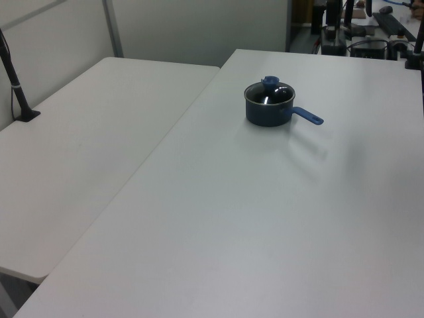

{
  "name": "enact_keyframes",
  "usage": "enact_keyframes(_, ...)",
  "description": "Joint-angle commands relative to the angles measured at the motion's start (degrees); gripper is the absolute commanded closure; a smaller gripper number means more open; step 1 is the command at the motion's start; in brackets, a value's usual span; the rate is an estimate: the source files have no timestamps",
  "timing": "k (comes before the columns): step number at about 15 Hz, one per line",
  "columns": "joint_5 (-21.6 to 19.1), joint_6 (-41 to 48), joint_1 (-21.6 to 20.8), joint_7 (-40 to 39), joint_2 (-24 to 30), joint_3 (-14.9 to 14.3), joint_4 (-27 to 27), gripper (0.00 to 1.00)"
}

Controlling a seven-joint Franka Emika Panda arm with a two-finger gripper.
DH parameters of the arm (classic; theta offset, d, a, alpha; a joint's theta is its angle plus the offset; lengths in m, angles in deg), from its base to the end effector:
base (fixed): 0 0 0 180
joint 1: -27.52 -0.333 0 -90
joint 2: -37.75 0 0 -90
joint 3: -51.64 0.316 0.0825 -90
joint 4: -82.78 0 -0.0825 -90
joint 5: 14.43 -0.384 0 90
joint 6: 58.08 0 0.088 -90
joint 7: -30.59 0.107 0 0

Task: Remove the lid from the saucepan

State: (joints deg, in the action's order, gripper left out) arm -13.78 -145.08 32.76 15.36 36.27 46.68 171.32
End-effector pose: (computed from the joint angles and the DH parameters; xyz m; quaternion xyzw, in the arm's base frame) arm 0.5480 -0.0992 0.6177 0.9987 0.0437 -0.0272 0.0008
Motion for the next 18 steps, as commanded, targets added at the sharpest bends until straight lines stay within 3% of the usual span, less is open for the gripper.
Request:
enact_keyframes(1, -0.74, 0.44, -0.06, 0.46, 0.95, -0.4, 0.14, 0.0)
enact_keyframes(18, -0.04, 0.08, -0.32, 0.72, 0.86, 0.04, 0.14, 0.0)
